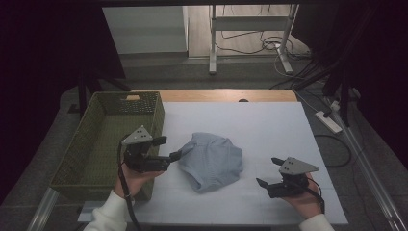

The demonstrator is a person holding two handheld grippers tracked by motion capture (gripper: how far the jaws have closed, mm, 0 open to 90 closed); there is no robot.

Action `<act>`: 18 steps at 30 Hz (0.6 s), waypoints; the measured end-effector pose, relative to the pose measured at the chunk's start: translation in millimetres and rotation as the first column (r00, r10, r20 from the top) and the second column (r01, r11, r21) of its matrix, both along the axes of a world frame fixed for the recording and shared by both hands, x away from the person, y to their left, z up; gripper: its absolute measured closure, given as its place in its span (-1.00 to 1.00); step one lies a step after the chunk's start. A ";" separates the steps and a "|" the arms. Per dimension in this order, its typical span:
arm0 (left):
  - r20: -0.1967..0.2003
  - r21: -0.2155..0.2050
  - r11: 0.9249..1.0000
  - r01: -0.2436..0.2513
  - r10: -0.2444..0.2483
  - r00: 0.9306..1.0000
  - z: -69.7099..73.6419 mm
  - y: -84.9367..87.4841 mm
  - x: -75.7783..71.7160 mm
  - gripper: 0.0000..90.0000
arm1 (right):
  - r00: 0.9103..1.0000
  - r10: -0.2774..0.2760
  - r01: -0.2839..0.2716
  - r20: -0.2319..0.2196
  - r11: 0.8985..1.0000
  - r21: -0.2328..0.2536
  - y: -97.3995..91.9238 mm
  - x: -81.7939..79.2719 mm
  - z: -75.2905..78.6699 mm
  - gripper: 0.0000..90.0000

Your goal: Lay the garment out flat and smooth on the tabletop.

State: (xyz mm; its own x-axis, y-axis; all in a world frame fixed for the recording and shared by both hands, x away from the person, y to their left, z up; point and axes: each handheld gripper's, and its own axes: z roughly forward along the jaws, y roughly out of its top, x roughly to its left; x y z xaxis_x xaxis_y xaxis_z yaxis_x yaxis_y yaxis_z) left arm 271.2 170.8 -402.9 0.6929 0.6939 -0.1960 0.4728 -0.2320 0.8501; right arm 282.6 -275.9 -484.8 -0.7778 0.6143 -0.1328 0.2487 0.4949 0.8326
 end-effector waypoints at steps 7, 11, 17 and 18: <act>-0.002 0.002 1.000 -0.005 0.005 1.000 -1.0 2.4 0.3 -0.54 | 1.000 0.004 -0.004 -0.001 1.000 0.002 2.9 -0.3 0.2 -0.77; -0.003 0.004 1.000 -0.006 0.006 1.000 -1.6 3.7 0.4 -0.54 | 1.000 0.013 -0.013 -0.008 1.000 0.007 6.0 -0.2 1.3 -0.76; 0.003 0.018 1.000 -0.006 0.006 1.000 -0.9 2.9 -0.5 -0.54 | 0.999 0.035 -0.034 -0.011 0.999 0.029 14.6 -1.7 5.1 -0.70; 0.003 0.019 1.000 -0.007 0.007 1.000 -1.0 2.8 -0.7 -0.55 | 0.999 0.040 -0.040 -0.008 0.999 0.037 16.7 -2.4 6.1 -0.68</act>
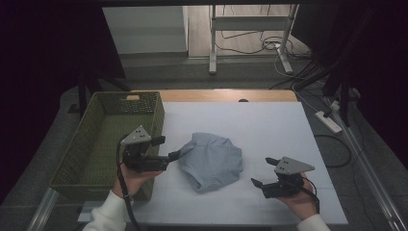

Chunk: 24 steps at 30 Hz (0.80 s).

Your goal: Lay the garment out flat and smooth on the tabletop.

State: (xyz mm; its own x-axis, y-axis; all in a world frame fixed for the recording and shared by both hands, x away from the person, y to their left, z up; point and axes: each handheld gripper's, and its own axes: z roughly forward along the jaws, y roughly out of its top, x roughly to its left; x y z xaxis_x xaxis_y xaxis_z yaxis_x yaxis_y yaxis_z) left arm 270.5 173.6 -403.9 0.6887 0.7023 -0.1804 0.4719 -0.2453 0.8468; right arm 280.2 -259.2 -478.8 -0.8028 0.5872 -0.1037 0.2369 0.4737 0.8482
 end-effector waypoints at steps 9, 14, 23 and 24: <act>-0.011 0.003 1.000 0.005 -0.005 1.000 -3.4 -1.3 1.9 -0.55 | 0.997 0.078 -0.078 -0.001 0.997 -0.006 37.5 -0.7 3.7 -0.66; -0.012 0.002 1.000 0.004 -0.004 1.000 -3.5 -1.4 1.2 -0.55 | 0.994 0.112 -0.112 0.002 0.993 -0.022 55.5 -0.4 3.7 -0.65; -0.007 -0.002 1.000 0.000 0.000 1.000 -1.8 -0.8 0.0 -0.55 | 0.988 0.152 -0.152 0.006 0.988 -0.033 78.4 0.7 4.0 -0.61; -0.007 -0.003 1.000 -0.001 0.001 1.000 -1.7 -0.7 0.0 -0.55 | 0.988 0.157 -0.156 0.005 0.987 -0.034 80.9 0.6 3.6 -0.61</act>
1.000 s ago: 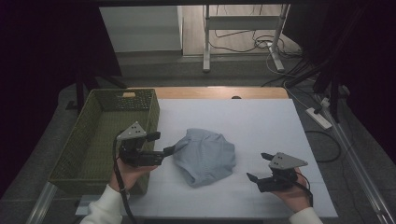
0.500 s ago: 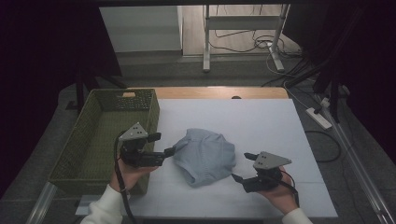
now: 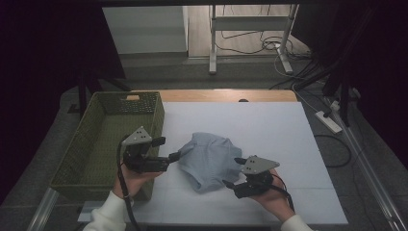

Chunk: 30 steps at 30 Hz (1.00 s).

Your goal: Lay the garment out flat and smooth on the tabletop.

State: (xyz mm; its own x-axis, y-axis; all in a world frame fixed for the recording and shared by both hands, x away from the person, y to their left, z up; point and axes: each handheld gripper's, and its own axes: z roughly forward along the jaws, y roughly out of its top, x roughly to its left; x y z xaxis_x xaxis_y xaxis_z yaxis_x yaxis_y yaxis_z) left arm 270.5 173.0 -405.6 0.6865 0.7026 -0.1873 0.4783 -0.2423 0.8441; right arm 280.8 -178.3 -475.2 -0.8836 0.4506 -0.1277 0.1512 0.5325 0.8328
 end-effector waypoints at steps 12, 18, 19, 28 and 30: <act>0.002 -0.003 1.000 -0.006 0.006 1.000 0.4 0.6 -0.9 -0.55 | 0.999 0.054 -0.054 0.003 0.998 -0.015 24.8 -3.1 -1.3 -0.55; 0.004 -0.005 1.000 -0.008 0.008 1.000 1.0 1.7 -1.0 -0.55 | 0.996 0.094 -0.094 -0.001 0.995 -0.035 43.9 -5.8 -4.3 -0.51; 0.005 -0.005 1.000 -0.008 0.008 1.000 1.1 1.9 -1.1 -0.55 | 0.995 0.100 -0.099 0.002 0.994 -0.042 47.3 -6.1 -5.4 -0.50; 0.006 -0.007 1.000 -0.008 0.008 1.000 1.2 2.6 -1.3 -0.55 | 0.990 0.142 -0.141 0.006 0.987 -0.080 73.3 -8.4 -10.9 -0.48; 0.005 -0.007 1.000 -0.009 0.009 1.000 1.2 2.6 -1.3 -0.55 | 0.989 0.150 -0.148 0.013 0.984 -0.094 78.5 -8.5 -12.5 -0.48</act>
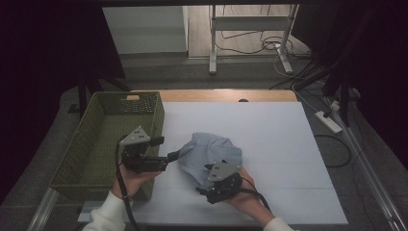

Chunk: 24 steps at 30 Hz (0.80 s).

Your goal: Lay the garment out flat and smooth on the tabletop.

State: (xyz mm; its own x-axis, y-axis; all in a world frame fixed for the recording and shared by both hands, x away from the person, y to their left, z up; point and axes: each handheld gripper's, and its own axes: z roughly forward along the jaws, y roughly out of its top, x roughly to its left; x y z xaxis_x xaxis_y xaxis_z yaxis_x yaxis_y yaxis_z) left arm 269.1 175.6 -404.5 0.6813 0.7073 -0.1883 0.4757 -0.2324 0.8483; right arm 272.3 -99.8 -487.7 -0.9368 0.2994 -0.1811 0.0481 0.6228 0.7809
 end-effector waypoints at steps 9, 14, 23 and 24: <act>0.000 -0.002 1.000 -0.001 0.001 1.000 0.0 0.4 -0.4 -0.55 | 1.000 0.012 -0.012 0.013 0.998 -0.062 12.6 -2.5 -9.6 -0.48; 0.000 -0.001 1.000 -0.001 0.001 1.000 0.1 0.5 -0.7 -0.55 | 1.000 -0.002 0.003 0.012 0.995 -0.104 12.5 0.0 -14.7 -0.47; 0.001 0.000 1.000 -0.001 0.001 1.000 0.3 0.3 -1.1 -0.55 | 0.999 -0.035 0.038 0.021 0.989 -0.145 10.4 3.5 -22.8 -0.28; 0.001 0.001 1.000 -0.001 0.001 1.000 0.2 0.4 -1.1 -0.55 | 0.999 -0.037 0.040 0.023 0.987 -0.153 10.3 3.6 -23.5 -0.24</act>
